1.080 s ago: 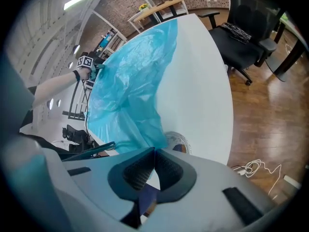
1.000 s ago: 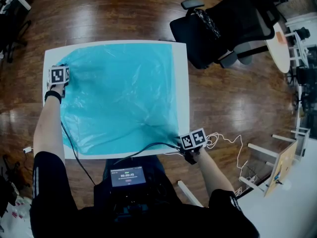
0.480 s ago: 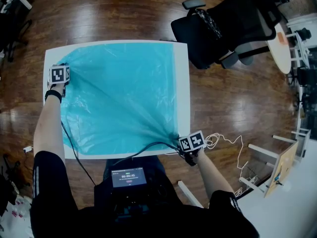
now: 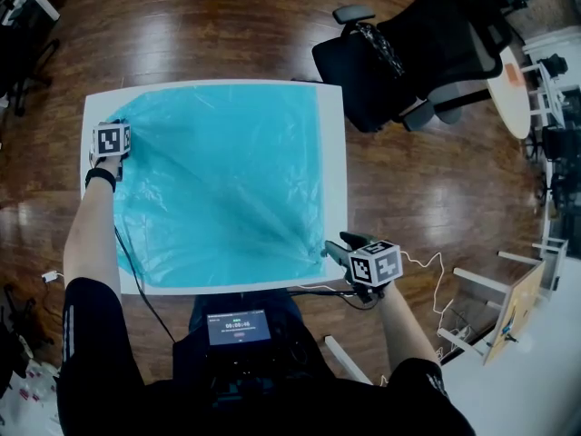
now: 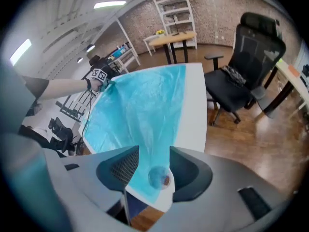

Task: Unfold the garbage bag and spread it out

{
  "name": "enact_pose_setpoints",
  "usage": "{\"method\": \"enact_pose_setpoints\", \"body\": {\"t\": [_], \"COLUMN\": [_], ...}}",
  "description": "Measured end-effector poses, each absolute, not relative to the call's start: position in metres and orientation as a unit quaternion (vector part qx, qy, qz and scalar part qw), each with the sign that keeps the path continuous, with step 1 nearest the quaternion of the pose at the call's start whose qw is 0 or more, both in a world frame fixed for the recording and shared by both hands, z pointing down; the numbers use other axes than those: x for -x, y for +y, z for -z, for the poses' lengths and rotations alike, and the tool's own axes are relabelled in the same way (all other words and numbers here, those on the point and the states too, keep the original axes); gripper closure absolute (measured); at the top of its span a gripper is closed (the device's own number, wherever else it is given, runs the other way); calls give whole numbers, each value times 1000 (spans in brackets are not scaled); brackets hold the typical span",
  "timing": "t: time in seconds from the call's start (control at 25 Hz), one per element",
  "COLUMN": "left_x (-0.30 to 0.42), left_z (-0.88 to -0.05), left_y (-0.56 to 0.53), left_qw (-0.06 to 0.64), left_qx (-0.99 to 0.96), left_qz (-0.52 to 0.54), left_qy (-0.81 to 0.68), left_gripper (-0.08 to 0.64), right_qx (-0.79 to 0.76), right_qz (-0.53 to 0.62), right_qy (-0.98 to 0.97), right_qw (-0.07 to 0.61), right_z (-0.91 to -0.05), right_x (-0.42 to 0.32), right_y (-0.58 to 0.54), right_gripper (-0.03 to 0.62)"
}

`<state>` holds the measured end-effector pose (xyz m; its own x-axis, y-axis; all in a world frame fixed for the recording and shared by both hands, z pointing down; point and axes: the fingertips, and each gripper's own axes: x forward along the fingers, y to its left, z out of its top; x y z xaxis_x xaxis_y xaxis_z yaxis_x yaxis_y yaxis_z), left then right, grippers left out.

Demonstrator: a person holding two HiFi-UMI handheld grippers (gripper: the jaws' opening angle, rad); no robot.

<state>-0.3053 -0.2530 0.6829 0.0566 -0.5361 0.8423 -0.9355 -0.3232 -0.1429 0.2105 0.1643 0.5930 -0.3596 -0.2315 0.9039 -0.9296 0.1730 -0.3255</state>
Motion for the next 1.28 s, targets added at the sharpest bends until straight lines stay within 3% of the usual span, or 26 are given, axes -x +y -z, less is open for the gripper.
{"method": "enact_pose_setpoints", "body": {"t": [0.24, 0.48, 0.68, 0.8, 1.28], "left_x": [304, 298, 299, 297, 294], "left_z": [-682, -681, -681, -681, -680], "left_y": [-252, -252, -253, -254, -259], "left_qw": [227, 227, 229, 230, 229], "left_qx": [-690, -694, -696, -697, -707], "left_qz": [-437, -432, -424, -421, -406], "left_qy": [-530, -529, -533, -533, -532], "left_gripper": [500, 492, 494, 494, 494], "right_qx": [-474, -474, -485, -487, -485], "right_qz": [-304, -216, -239, -243, -299], "right_qy": [-750, -788, -785, -775, -732], "right_qw": [346, 327, 303, 322, 374], "right_z": [-526, -514, -565, -605, -693], "right_x": [-195, -174, -164, -168, -176], "right_y": [33, -73, -152, -182, -202], "right_gripper": [364, 364, 367, 370, 371]}}
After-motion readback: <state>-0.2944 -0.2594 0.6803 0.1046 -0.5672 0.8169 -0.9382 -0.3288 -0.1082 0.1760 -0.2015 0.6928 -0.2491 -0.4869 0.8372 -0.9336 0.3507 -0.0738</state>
